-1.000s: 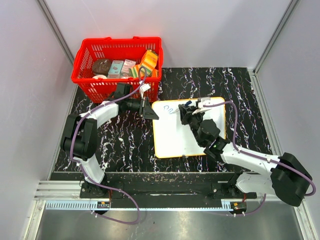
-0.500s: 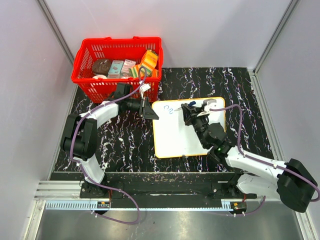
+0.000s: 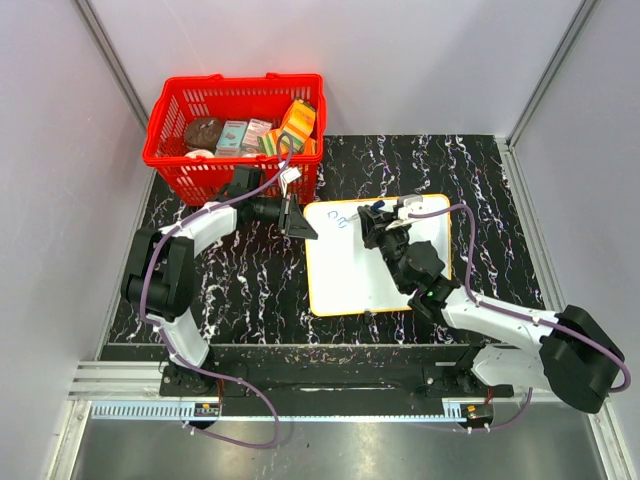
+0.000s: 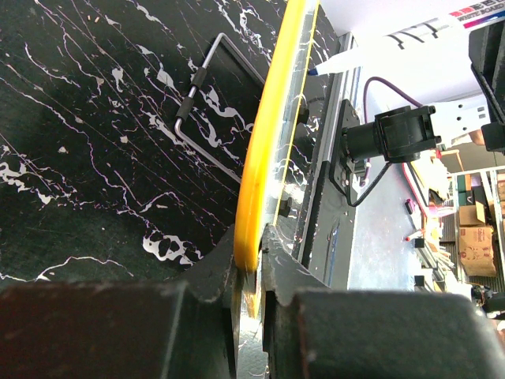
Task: Write a sentence on the whiteboard
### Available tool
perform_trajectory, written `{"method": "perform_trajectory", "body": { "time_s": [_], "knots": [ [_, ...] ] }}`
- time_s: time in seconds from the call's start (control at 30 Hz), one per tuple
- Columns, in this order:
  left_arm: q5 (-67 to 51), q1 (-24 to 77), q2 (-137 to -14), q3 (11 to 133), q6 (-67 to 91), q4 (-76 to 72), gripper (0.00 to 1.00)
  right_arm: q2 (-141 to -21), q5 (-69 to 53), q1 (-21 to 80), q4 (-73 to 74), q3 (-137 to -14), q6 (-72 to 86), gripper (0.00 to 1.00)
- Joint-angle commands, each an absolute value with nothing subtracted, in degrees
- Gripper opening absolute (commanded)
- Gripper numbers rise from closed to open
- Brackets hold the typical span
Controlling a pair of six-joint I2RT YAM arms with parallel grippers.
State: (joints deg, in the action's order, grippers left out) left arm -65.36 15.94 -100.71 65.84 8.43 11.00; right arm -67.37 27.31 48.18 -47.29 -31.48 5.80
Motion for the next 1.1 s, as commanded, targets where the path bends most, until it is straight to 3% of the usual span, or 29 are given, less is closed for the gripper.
{"method": "perform_trajectory", "body": {
  "time_s": [0.0, 0.63, 1.07],
  "knots": [
    [-58.27, 15.73, -100.11, 66.97, 3.34, 6.95, 0.0, -68.2, 29.18, 47.46, -50.71, -33.4, 5.1, 0.0],
    [-58.18, 15.73, -100.11, 66.97, 3.34, 7.03, 0.0, -66.62, 33.22, 46.14, -47.81, -31.99, 5.1, 0.0],
    [-58.27, 15.73, -100.11, 67.06, 3.34, 6.94, 0.0, -64.07, 28.65, 46.05, -50.98, -31.55, 5.98, 0.0]
  ]
}}
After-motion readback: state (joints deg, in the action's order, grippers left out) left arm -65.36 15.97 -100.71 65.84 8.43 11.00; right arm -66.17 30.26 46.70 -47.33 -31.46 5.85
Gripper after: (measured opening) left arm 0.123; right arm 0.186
